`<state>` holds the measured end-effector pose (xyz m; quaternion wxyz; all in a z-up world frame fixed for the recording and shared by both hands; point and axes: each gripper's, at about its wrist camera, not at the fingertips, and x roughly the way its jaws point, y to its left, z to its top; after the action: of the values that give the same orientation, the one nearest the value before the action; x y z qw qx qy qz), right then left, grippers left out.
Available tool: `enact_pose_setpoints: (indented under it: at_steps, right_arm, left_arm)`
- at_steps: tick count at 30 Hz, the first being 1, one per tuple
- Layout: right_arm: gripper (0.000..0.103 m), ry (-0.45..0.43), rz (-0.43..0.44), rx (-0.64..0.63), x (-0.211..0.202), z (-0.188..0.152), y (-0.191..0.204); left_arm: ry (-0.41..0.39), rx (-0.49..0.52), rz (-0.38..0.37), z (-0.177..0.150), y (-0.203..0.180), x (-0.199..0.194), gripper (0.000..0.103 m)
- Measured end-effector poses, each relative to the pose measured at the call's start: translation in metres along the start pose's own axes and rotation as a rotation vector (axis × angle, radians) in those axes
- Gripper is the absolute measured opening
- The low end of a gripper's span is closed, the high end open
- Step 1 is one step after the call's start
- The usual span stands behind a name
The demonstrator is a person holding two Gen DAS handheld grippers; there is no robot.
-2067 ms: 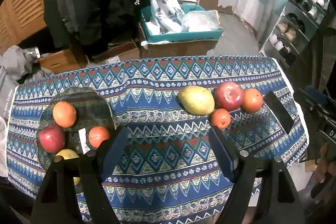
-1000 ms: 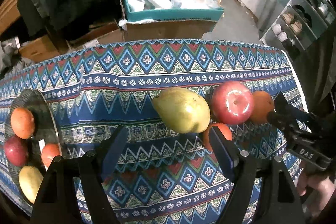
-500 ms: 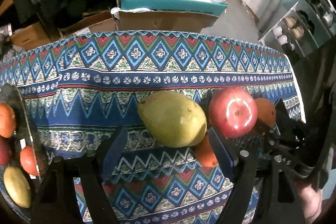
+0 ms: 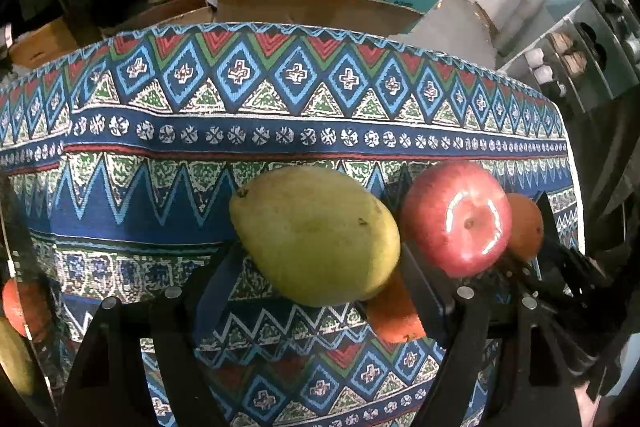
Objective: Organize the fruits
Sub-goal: 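Grasp the yellow-green pear with the left tool while the right tool grasps an orange, then lift the pear with the left tool while the right tool lifts the orange toward the plate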
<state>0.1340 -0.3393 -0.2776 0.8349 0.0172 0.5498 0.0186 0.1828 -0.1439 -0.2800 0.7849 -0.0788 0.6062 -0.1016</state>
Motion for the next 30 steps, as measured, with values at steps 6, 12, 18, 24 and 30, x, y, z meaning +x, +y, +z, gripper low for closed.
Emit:
enact_pose_setpoints:
  at_steps: [6,12,18,24,30]
  right_arm:
    - [0.069,-0.020,-0.002,0.000,-0.014,-0.003,-0.001]
    - [0.069,-0.046,-0.009,-0.021,-0.026,0.001,0.003]
    - [0.069,-0.071,-0.006,-0.036,-0.035,0.006,0.010]
    - [0.069,-0.105,-0.002,-0.045,-0.049,0.008,0.017]
    - [0.069,-0.138,0.006,-0.049,-0.064,0.008,0.021]
  left_arm:
    - [-0.010,-0.001,-0.036,0.002,0.001,0.004,0.074]
    - [-0.023,0.005,-0.029,-0.003,0.000,0.002,0.074]
    - [-0.042,0.043,0.003,-0.011,-0.001,-0.006,0.073]
    - [-0.088,0.086,0.035,-0.018,0.000,-0.022,0.071]
    - [-0.107,0.116,0.040,-0.021,-0.003,-0.033,0.070]
